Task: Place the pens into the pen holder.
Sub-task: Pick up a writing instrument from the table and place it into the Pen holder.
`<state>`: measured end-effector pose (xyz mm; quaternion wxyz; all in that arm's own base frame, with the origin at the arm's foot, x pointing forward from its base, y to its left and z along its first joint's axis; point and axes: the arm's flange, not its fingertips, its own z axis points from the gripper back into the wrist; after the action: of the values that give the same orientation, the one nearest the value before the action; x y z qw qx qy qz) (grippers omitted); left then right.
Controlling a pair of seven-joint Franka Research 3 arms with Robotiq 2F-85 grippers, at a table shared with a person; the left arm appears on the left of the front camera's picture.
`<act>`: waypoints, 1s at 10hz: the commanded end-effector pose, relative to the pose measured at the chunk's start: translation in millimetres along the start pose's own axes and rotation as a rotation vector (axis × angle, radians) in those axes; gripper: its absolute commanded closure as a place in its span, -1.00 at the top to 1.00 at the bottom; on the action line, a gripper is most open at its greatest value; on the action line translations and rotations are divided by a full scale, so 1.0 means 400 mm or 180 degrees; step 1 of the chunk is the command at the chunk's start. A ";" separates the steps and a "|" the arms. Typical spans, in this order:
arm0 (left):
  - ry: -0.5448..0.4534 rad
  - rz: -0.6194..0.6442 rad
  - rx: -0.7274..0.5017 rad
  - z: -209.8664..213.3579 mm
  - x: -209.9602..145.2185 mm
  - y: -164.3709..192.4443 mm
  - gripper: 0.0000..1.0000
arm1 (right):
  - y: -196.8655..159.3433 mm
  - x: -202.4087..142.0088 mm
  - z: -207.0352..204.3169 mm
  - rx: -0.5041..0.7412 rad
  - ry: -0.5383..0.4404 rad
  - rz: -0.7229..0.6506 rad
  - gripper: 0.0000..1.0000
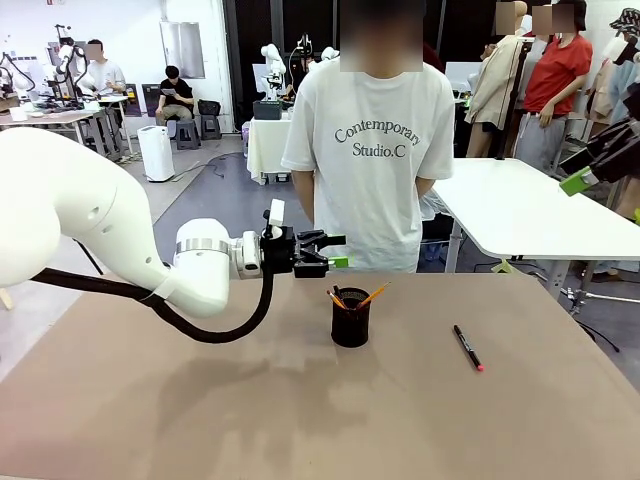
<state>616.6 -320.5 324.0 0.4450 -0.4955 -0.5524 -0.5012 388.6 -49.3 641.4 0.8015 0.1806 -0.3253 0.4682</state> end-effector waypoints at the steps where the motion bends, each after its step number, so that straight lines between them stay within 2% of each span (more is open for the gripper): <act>1: 0.0112 -0.0075 -0.0036 0.003 0.010 -0.004 1.00 | 0.001 0.005 0.003 0.0008 -0.0056 0.0024 1.00; 2: 0.0248 -0.0004 -0.0081 -0.006 0.015 -0.010 1.00 | 0.001 0.005 0.003 0.0008 -0.0056 0.0024 1.00; 3: 0.0012 -0.0007 0.0000 0.000 0.001 0.000 1.00 | 0.001 0.005 0.003 0.0008 -0.0056 0.0024 1.00; 8: 0.0012 -0.0007 0.0000 0.000 0.001 0.000 1.00 | 0.001 0.005 0.003 0.0008 -0.0056 0.0024 1.00; 9: 0.0069 -0.0002 -0.0013 -0.003 -0.004 -0.003 1.00 | 0.001 0.005 0.003 0.0008 -0.0056 0.0024 1.00; 10: 0.0218 0.0010 -0.0036 0.023 0.043 -0.024 1.00 | 0.001 0.005 0.003 0.0008 -0.0056 0.0024 1.00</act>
<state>614.7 -320.5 324.6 0.4515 -0.4879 -0.5454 -0.5105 388.6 -49.3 641.4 0.8015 0.1806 -0.3252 0.4682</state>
